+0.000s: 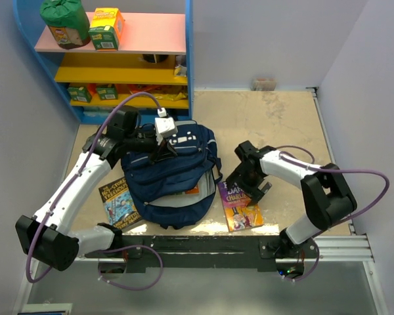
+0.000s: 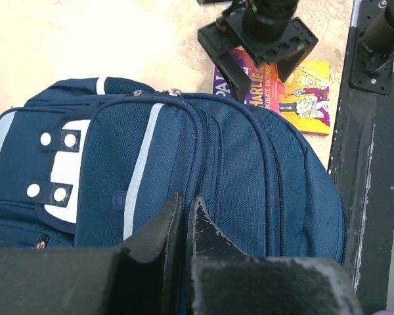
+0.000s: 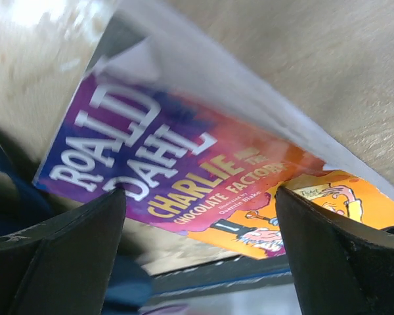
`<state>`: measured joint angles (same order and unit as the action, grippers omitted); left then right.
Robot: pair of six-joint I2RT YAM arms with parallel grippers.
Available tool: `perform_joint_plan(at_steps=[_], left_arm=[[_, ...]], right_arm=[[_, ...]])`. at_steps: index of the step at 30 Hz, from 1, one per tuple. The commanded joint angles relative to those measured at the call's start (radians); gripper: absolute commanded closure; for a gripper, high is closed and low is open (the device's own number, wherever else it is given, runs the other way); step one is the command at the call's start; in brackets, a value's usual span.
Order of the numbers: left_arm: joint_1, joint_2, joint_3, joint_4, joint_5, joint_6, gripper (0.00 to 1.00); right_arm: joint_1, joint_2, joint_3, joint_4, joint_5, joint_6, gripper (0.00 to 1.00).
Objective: Pack the student bag
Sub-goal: Move the book to the center of the board, then pick up the book from the center of the board.
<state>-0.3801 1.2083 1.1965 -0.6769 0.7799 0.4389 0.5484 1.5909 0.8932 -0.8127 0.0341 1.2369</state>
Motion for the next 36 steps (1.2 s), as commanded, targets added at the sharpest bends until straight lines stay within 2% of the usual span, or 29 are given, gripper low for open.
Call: perform_joint_plan(at_steps=[1, 9, 16, 19, 24, 28, 32, 36], left_arm=[[0.023, -0.033, 0.014, 0.086, -0.027, 0.017, 1.0], [0.023, -0.007, 0.018, 0.109, -0.014, -0.017, 1.0], [0.023, 0.002, 0.032, 0.112, -0.022, -0.031, 1.0], [0.023, 0.0, 0.032, 0.114, -0.019, -0.042, 1.0], [0.023, -0.004, 0.031, 0.12, -0.024, -0.051, 1.0], [0.021, -0.003, 0.032, 0.129, -0.028, -0.065, 1.0], [0.023, -0.003, 0.032, 0.122, -0.037, -0.062, 1.0], [0.023, 0.0, 0.04, 0.116, -0.044, -0.057, 1.0]], right_arm=[[-0.148, 0.046, -0.069, 0.3, 0.164, 0.001, 0.01], [-0.258, 0.009, -0.02, 0.405, 0.041, -0.091, 0.01], [-0.306, -0.17, 0.032, 0.403, 0.032, -0.209, 0.01], [-0.309, -0.226, 0.084, 0.325, 0.113, -0.327, 0.01], [-0.343, -0.128, 0.151, 0.168, 0.187, -0.456, 0.01], [-0.357, -0.085, 0.087, 0.231, 0.124, -0.514, 0.02], [-0.36, -0.101, -0.003, 0.355, 0.104, -0.504, 0.03], [-0.36, -0.101, -0.051, 0.392, 0.07, -0.485, 0.04]])
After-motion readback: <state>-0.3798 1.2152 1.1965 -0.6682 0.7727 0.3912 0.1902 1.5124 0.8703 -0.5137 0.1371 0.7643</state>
